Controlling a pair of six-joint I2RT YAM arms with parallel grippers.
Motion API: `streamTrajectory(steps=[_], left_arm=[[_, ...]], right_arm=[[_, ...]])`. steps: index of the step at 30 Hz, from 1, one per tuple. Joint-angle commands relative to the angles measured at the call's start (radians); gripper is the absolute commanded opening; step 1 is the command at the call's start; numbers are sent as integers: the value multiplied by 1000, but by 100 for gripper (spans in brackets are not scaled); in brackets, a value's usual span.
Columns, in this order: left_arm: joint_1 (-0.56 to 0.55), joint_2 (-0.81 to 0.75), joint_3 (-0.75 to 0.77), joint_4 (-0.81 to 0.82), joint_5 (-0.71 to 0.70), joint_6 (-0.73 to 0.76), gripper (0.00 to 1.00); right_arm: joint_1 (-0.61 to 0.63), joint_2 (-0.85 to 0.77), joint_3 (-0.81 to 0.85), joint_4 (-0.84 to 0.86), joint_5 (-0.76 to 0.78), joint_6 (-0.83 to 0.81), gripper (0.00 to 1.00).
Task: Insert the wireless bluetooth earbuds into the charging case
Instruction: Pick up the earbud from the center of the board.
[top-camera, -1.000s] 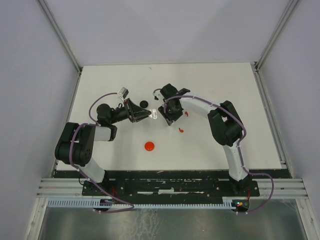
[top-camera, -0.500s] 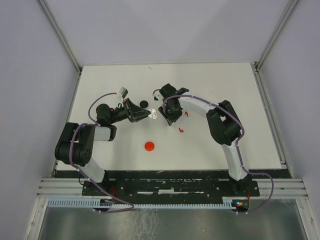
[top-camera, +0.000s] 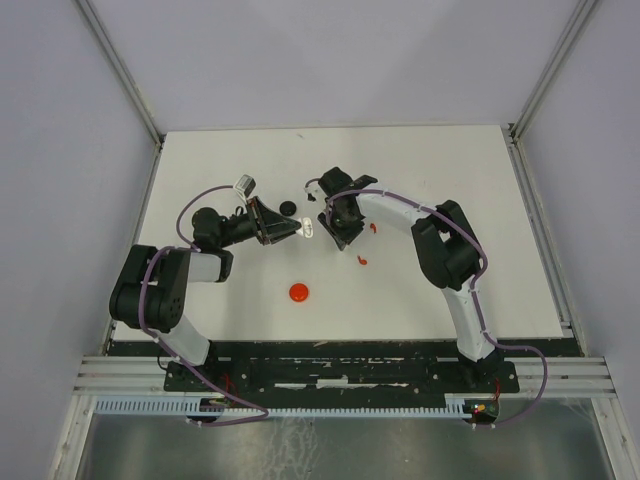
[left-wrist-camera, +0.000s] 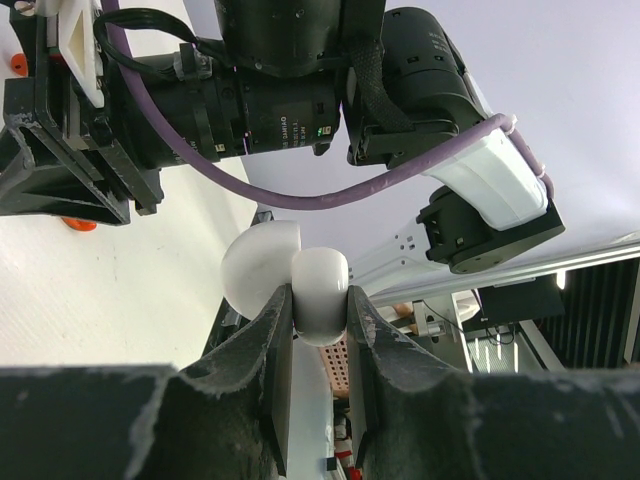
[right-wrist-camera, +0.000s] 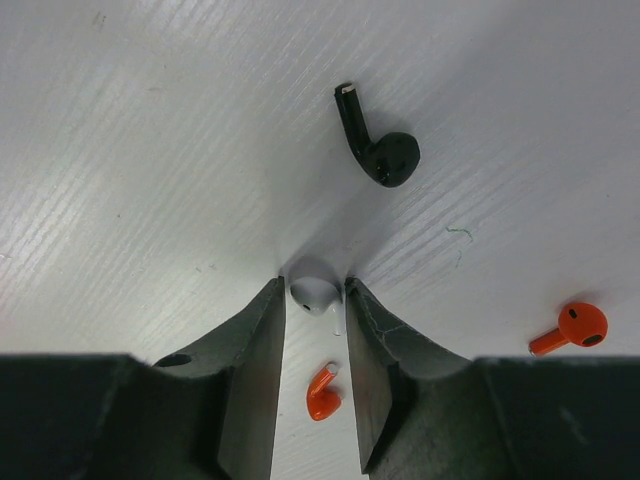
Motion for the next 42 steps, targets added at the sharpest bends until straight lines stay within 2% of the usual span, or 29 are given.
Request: streamTrajectory(steps=[1,8,16,18,25,29,36,42], left_arm=[[4,-30,0,65,5,-16,3],[5,-28,1,65,5,-16,3],[5,-26,4,61,3,-21,3],[4,-26,5,61,2,-23,3],[-17,-8,14,47,4,-18,3],[-66,24,39,34,-4,-10,3],[-136,100,91,66,-24,-32,3],[-175,152,126,148,-30,-94,3]], right_arm=[[5,13,37,-12,11,-13,37],[5,17,39,-17,14,-16,29],[0,-21,18,29,32,-8,7],[-16,-77,-24,105,30,17,2],[-73,-377,-266,462,24,100,1],[-83,-546,-391,639,16,101,1],[-83,-774,-692,1025,-69,112,1],[-82,-826,-750,1069,-151,124,1]])
